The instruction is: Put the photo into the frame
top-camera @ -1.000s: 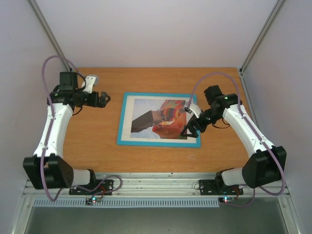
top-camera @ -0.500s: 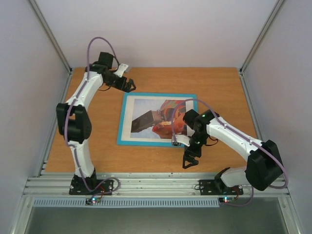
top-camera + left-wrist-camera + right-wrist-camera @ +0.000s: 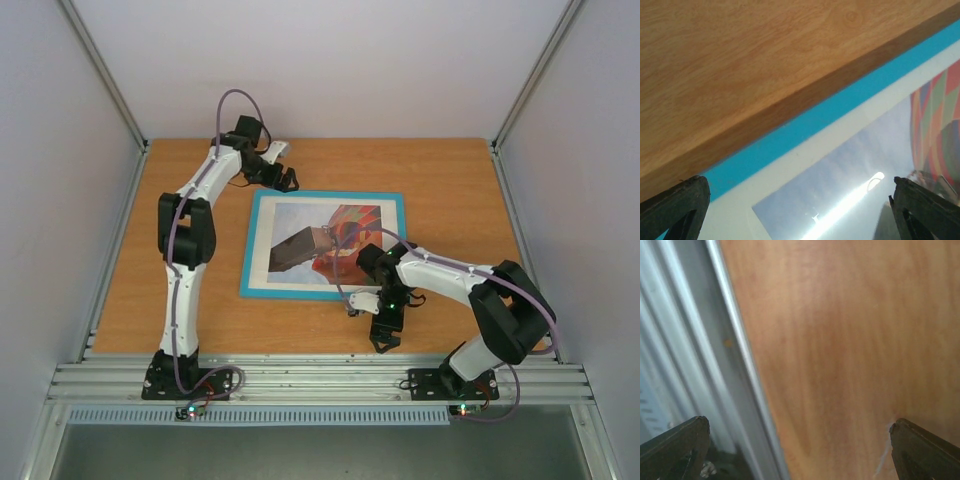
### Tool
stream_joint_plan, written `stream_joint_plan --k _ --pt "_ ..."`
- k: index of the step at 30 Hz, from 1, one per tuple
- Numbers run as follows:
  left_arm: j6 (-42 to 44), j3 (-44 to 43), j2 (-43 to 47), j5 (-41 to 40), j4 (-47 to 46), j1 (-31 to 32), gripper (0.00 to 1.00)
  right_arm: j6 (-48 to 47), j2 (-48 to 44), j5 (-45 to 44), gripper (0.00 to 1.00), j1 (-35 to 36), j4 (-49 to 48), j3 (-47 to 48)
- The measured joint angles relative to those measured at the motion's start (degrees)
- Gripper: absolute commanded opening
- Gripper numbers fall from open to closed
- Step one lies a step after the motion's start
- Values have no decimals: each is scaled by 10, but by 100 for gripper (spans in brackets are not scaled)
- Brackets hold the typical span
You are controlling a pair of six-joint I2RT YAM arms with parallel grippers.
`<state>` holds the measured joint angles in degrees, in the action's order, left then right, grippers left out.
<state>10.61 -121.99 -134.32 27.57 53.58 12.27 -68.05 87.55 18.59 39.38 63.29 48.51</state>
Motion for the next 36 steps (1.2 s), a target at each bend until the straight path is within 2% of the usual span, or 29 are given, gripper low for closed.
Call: stream_joint_plan --k 5,14,19,23,27,32,36 --pt "-7 -37 -46 -10 -7 1 99 27 29 -26 98 0 -41 4" --pt "-9 -82 -99 -47 -20 2 99 66 43 -34 98 -3 -43 17" --pt "0 -97 -112 -53 -17 2 88 74 54 -42 98 -43 -55 32" --pt "23 -92 -112 -49 -2 2 87 76 59 -52 98 -80 -68 39" --pt "50 -28 -80 -48 -20 -1 86 78 71 -57 98 -118 -72 54" --pt "68 118 11 -36 -21 -10 84 90 109 -54 99 -173 -59 99" --pt "74 241 92 -27 -32 -12 84 113 169 -22 98 -219 -38 177"
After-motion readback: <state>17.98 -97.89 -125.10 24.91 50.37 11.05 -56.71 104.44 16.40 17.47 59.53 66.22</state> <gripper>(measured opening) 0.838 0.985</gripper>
